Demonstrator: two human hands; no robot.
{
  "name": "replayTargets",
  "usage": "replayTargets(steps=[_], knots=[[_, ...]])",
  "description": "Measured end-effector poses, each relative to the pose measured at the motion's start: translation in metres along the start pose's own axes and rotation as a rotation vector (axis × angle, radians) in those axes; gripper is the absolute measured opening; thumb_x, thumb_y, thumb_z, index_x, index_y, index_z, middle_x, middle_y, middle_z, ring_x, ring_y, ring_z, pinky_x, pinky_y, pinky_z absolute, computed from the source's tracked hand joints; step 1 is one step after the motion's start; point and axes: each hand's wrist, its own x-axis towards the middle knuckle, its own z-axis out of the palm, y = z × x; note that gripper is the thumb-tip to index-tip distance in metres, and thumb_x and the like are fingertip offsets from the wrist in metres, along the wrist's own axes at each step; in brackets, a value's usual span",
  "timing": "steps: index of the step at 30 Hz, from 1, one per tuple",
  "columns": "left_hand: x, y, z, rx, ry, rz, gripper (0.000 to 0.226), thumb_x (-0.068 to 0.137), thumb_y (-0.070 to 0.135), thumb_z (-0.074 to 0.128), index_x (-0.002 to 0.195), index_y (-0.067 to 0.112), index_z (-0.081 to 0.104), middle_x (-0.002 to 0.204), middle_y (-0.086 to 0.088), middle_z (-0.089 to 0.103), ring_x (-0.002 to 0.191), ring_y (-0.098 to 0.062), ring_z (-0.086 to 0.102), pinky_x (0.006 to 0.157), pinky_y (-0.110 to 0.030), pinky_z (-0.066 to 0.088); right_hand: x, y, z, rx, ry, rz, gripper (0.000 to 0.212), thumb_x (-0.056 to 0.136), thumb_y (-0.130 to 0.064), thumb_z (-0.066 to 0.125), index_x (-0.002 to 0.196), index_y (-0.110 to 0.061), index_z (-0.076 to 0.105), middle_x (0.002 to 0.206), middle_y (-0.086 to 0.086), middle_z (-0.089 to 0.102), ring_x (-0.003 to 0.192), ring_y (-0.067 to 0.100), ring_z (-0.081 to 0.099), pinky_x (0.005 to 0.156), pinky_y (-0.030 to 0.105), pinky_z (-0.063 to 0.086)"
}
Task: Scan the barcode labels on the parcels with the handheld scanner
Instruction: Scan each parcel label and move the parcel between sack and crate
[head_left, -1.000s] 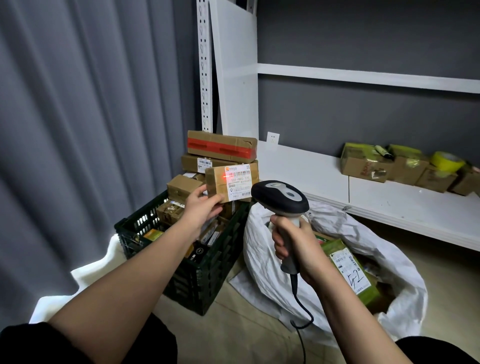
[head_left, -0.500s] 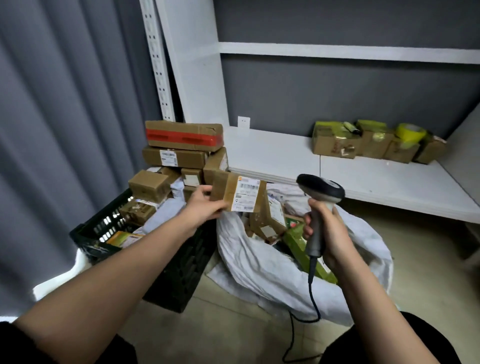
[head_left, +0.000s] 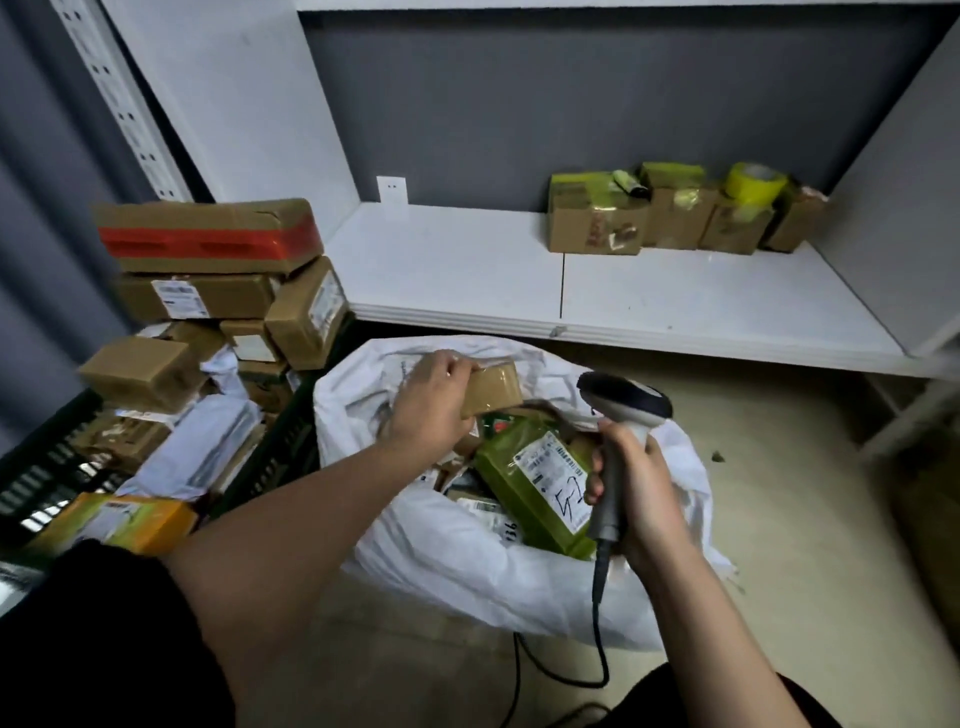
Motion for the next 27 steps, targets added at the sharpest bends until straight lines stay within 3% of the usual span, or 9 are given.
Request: replayTargets(steps=[5, 8, 10, 12, 14, 16, 18, 21, 27], knots=[[0.027, 0.007, 0.036, 0.337, -0.083, 0.187, 0.071, 0.075, 0.025, 0.076, 0.135, 0.017, 0.039, 0.133, -0.007, 0.044, 0.115, -0.030, 0.052, 0.078, -0.039, 0.054, 0.012, -0.006, 0.007, -0.014, -0.036, -0.012, 0.013, 0.096, -0.017, 0.056, 0.100, -0.009, 0.047, 0.057, 0.002, 0.047, 0.039, 0.014, 0.038, 0.040, 0.026, 0.032], [0.038, 0.011, 0.053, 0.392, -0.093, 0.199, 0.079, 0.074, 0.006, 0.076, 0.139, 0.012, 0.031, 0.139, -0.011, 0.036, 0.120, -0.030, 0.048, 0.077, -0.034, 0.053, 0.017, -0.008, 0.008, -0.003, -0.053, 0.011, 0.016, 0.096, -0.019, 0.056, 0.103, -0.009, 0.047, 0.056, 0.002, 0.047, 0.039, 0.014, 0.039, 0.041, 0.027, 0.033], [0.046, 0.016, 0.062, 0.316, -0.173, 0.152, 0.074, 0.083, 0.000, 0.065, 0.145, 0.007, 0.025, 0.145, -0.016, 0.030, 0.127, -0.031, 0.042, 0.086, -0.034, 0.050, 0.020, -0.008, 0.008, -0.016, -0.054, 0.015, 0.017, 0.095, -0.020, 0.057, 0.101, -0.011, 0.044, 0.057, 0.002, 0.047, 0.039, 0.014, 0.039, 0.042, 0.028, 0.034], [0.050, 0.013, 0.070, 0.262, -0.258, 0.160, 0.049, 0.099, 0.012, 0.046, 0.144, 0.003, 0.032, 0.147, -0.018, 0.034, 0.132, -0.033, 0.037, 0.103, -0.040, 0.039, 0.021, -0.009, 0.009, -0.024, -0.047, 0.016, 0.017, 0.095, -0.020, 0.057, 0.101, -0.011, 0.043, 0.056, 0.002, 0.047, 0.039, 0.014, 0.039, 0.042, 0.027, 0.034], [0.047, 0.006, 0.071, 0.206, -0.219, 0.190, 0.044, 0.102, 0.019, 0.038, 0.143, 0.004, 0.036, 0.149, -0.018, 0.036, 0.130, -0.033, 0.040, 0.108, -0.043, 0.035, 0.020, -0.009, 0.011, -0.029, -0.043, 0.016, 0.017, 0.095, -0.020, 0.057, 0.101, -0.011, 0.043, 0.056, 0.001, 0.047, 0.039, 0.014, 0.038, 0.042, 0.026, 0.034], [0.038, 0.001, 0.062, 0.076, -0.267, 0.175, 0.059, 0.095, 0.010, 0.051, 0.148, 0.010, 0.026, 0.152, -0.015, 0.026, 0.108, -0.028, 0.052, 0.089, -0.039, 0.047, 0.019, -0.008, 0.015, -0.047, -0.042, 0.019, 0.017, 0.095, -0.020, 0.057, 0.102, -0.011, 0.043, 0.056, 0.001, 0.048, 0.039, 0.014, 0.039, 0.043, 0.027, 0.034], [0.026, -0.005, 0.046, 0.058, -0.268, 0.147, 0.070, 0.089, 0.005, 0.054, 0.150, 0.016, 0.022, 0.149, -0.011, 0.028, 0.089, -0.024, 0.054, 0.066, -0.034, 0.045, 0.015, -0.006, 0.017, -0.076, -0.049, 0.021, 0.017, 0.096, -0.020, 0.057, 0.104, -0.011, 0.045, 0.057, 0.001, 0.048, 0.040, 0.014, 0.040, 0.044, 0.028, 0.035], [0.005, -0.033, 0.016, 0.038, -0.208, 0.121, 0.059, 0.092, 0.016, 0.052, 0.147, 0.018, 0.030, 0.138, -0.009, 0.041, 0.102, -0.030, 0.058, 0.070, -0.036, 0.047, 0.002, 0.000, 0.027, -0.111, -0.094, 0.030, 0.019, 0.096, -0.021, 0.057, 0.109, -0.010, 0.048, 0.057, 0.001, 0.049, 0.042, 0.015, 0.040, 0.044, 0.027, 0.035], [-0.033, -0.129, -0.062, 0.080, -0.149, -0.028, 0.056, 0.095, 0.026, 0.052, 0.146, 0.017, 0.031, 0.138, -0.007, 0.043, 0.123, -0.027, 0.046, 0.087, -0.039, 0.048, -0.028, 0.008, 0.090, -0.044, -0.201, 0.071, 0.010, 0.097, -0.015, 0.053, 0.099, -0.011, 0.044, 0.057, 0.004, 0.044, 0.039, 0.014, 0.038, 0.038, 0.022, 0.033]])
